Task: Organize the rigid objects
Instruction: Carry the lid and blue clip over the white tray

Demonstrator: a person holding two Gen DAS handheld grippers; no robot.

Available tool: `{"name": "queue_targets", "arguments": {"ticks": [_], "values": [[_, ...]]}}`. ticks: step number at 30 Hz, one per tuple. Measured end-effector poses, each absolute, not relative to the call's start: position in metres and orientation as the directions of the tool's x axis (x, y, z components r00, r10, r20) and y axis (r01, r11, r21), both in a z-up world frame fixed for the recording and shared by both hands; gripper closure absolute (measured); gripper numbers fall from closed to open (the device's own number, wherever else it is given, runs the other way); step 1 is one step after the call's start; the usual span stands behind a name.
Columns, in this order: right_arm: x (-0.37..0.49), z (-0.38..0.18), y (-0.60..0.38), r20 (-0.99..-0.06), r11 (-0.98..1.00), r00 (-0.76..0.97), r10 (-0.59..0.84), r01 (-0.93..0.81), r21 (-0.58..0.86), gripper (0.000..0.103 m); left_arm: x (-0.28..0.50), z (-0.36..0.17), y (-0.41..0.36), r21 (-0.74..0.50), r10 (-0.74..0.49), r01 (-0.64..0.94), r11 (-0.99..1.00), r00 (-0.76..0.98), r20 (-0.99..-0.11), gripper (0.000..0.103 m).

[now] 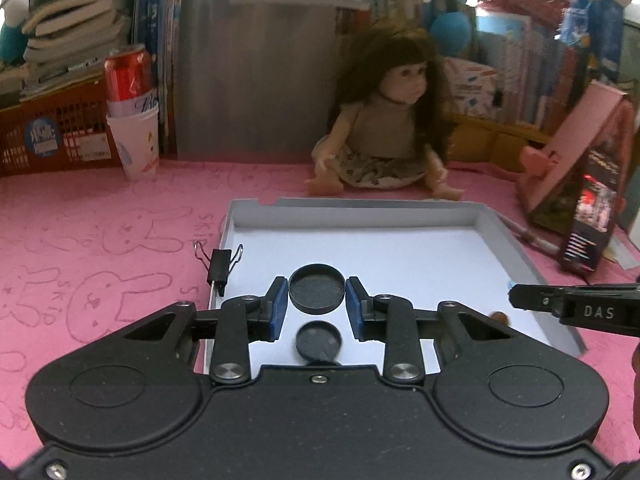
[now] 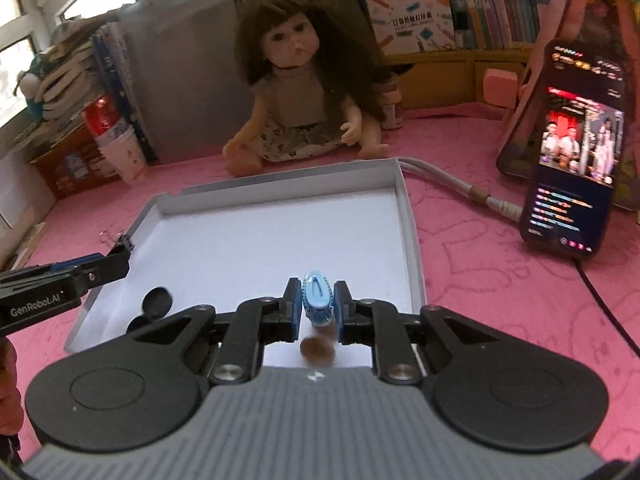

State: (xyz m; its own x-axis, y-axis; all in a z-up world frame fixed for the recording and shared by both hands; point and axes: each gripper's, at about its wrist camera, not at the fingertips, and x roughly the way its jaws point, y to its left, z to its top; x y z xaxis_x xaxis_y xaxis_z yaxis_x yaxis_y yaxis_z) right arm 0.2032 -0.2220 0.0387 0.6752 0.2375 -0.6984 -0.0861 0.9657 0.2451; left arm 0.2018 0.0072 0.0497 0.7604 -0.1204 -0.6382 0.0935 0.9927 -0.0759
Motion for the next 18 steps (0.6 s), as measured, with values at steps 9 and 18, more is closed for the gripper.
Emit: {"name": "queue_targets", "arguments": {"ticks": [9, 18], "values": [[0.228, 0.024, -0.212, -0.725, 0.975, 0.658, 0.205, -0.072, 0.210, 0.083, 0.232, 0.025, 0.005, -0.050, -0.081, 0.064, 0.997, 0.726, -0.683, 0.074], [0.238, 0.012, -0.210, -0.738, 0.983, 0.653, 0.168, -0.056, 0.175, 0.083, 0.238, 0.011, 0.000, -0.028, -0.069, 0.070, 0.997, 0.714, -0.697, 0.074]]}}
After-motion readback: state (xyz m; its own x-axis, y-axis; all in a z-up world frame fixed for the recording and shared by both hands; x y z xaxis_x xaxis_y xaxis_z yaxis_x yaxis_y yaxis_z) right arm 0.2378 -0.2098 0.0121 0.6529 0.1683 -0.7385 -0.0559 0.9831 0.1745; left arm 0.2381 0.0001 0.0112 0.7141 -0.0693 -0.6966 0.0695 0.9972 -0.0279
